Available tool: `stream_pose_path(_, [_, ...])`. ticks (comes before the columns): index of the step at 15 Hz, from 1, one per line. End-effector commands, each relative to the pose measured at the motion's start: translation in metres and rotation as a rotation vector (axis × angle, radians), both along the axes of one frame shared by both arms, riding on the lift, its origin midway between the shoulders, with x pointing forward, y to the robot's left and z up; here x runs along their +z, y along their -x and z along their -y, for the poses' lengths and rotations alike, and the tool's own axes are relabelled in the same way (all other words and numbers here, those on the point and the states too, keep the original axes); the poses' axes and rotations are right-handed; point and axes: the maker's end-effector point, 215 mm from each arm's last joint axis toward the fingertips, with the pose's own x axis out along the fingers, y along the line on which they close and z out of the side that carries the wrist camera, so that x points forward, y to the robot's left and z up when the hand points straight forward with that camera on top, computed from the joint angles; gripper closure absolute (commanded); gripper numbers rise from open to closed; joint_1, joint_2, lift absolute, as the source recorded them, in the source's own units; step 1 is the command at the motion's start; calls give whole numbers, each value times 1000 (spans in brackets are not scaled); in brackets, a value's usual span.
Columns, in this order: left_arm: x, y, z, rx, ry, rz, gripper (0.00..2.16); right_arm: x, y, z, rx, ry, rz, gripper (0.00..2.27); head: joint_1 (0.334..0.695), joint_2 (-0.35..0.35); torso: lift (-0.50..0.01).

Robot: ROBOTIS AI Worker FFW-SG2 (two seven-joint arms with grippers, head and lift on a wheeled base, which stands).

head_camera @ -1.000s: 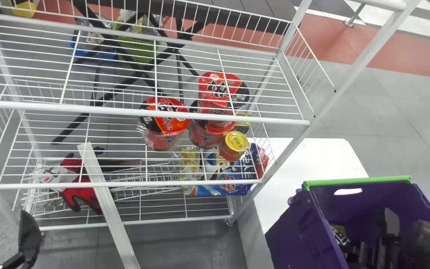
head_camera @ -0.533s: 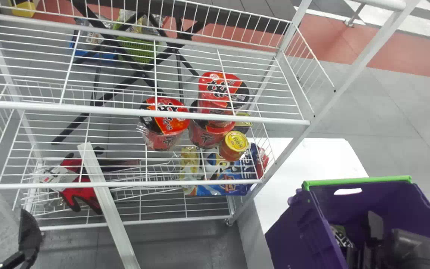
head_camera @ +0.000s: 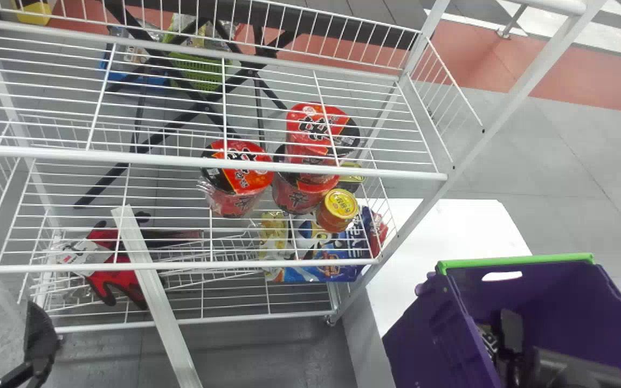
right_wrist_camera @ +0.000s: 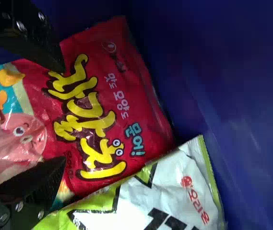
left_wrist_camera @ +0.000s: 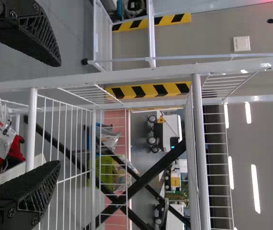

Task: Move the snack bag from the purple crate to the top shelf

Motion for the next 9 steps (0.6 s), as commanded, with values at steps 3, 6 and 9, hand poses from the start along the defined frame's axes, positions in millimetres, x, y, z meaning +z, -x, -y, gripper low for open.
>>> stream_pose_path(3, [0,0,0,0,0,0,87,-3,5,3,-7,24,-20,2175,695,-350,-452])
stream_pose_path(6, [0,0,0,1,-1,0,87,0,3,2,-21,17,5,2256,695,-350,-452])
stream_pose_path(9, [-1,2,-2,10,-1,-1,83,19,-9,-1,-62,-9,87,2256,695,-350,-452])
